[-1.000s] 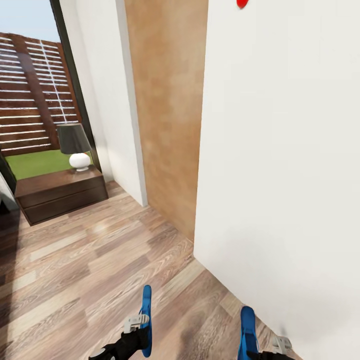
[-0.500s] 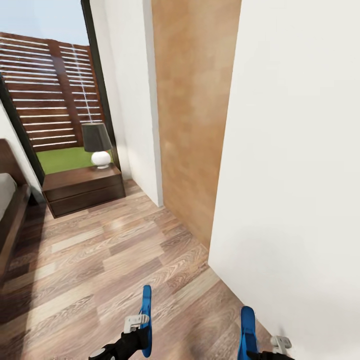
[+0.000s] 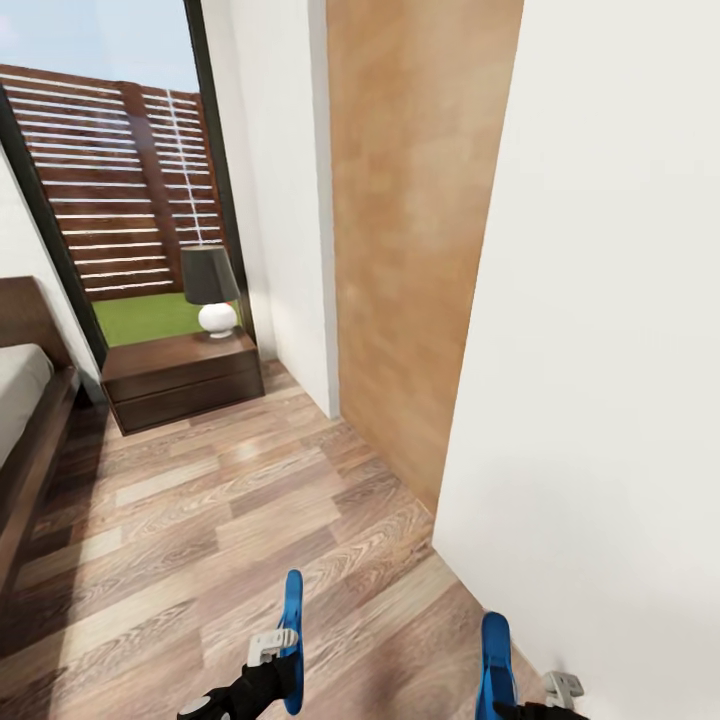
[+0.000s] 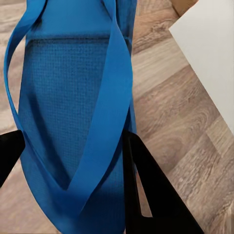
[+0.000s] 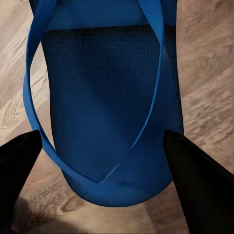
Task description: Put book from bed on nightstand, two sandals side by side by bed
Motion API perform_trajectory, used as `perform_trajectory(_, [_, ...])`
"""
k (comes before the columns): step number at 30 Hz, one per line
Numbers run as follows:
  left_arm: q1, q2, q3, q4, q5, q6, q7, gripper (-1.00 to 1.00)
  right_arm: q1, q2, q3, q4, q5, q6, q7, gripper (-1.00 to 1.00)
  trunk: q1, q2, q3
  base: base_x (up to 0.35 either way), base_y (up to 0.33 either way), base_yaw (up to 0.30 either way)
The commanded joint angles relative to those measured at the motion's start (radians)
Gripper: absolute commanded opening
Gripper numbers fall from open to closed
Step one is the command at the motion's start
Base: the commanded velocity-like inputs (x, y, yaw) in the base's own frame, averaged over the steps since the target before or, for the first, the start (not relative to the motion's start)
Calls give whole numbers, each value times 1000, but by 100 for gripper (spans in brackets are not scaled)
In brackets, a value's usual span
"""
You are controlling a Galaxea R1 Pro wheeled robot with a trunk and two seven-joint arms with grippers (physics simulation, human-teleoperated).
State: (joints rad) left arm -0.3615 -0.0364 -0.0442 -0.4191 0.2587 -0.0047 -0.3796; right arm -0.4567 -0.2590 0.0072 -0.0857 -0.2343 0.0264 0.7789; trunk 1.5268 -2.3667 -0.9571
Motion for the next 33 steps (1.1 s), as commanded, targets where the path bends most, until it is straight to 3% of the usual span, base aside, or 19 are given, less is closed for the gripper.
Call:
perform_trajectory(1, [0,1,-5,0,7,-1,1,-100,0,0,0,0,-5,3,3,-100,0,0,-1,309,0,9])
perform_trajectory(33, [0,1,-5,0,7,-1,1,-100,0,0,0,0,-6,3,3,-100,0,0,-1,315,0,153])
